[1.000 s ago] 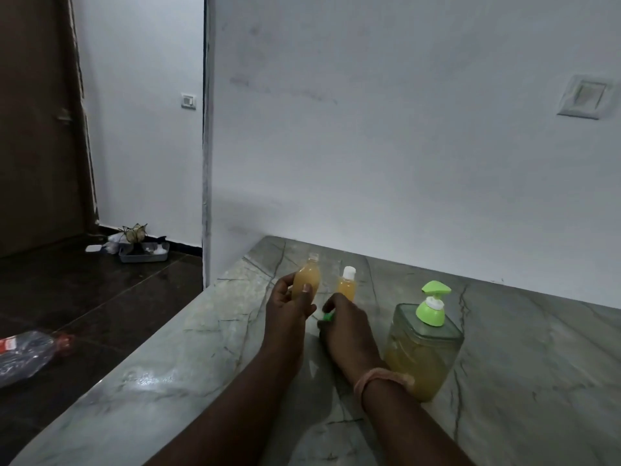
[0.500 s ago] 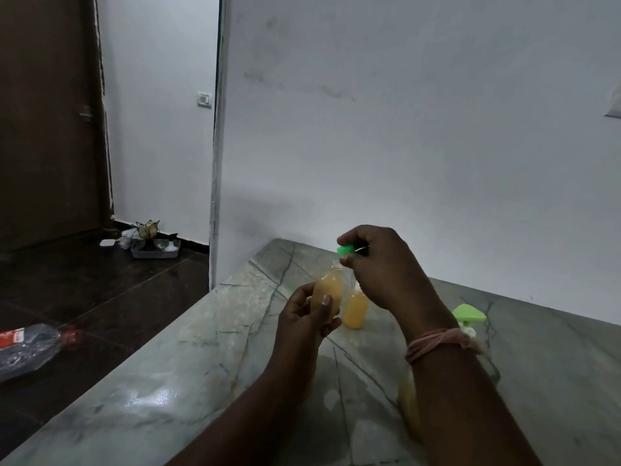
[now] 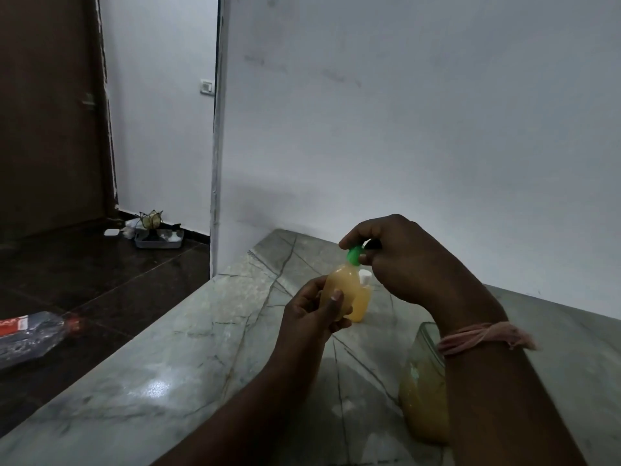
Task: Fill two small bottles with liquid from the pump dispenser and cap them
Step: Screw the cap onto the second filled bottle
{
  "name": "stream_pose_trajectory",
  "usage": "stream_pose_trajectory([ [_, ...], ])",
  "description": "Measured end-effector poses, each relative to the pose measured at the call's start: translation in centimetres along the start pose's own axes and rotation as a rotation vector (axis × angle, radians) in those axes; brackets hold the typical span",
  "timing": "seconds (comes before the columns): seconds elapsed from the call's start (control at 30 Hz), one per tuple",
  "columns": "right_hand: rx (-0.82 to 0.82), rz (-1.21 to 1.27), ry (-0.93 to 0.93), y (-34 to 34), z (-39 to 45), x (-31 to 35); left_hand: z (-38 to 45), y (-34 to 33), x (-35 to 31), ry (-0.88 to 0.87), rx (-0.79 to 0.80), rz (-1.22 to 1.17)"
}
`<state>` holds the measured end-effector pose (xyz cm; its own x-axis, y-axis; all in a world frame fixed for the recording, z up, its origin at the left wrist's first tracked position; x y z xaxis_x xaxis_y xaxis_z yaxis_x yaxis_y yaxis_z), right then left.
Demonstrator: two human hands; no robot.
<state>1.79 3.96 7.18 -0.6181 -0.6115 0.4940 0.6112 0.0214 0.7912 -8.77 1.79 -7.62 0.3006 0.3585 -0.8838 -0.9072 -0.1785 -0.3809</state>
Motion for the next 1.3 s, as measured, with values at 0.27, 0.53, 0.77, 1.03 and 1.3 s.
stream_pose_trajectory([
  [0.27,0.037,-0.009,-0.021,-0.5,0.0,-0.4,0.0,0.0,0.1,0.013,-0.026,-0.050],
  [0.53,-0.081,-0.135,-0.146,0.8,-0.6,0.0,0.0,-0.1,0.2,0.026,0.007,-0.057],
  [0.77,0.053,0.046,-0.041,-0.8,-0.2,0.1,0.0,0.1,0.1,0.052,-0.017,-0.139],
  [1.03,0.095,0.011,-0.037,-1.5,-0.4,0.2,0.1,0.0,0.5,0.087,0.052,-0.129],
  [1.3,-0.143,-0.188,-0.066,-2.7,0.6,-0.1,0.6,0.9,0.5,0.034,-0.004,-0.030],
])
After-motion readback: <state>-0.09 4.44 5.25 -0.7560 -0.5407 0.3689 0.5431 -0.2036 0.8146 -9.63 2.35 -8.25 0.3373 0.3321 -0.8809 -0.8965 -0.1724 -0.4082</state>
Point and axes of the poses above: each hand's wrist, its own z-axis towards the middle knuckle, its own y-axis out of the back of the hand, x = y × z, the point moved 5 cm from there along z, towards the middle knuckle, and after that the axes turned 6 degrees about z, right-handed, at the moved point
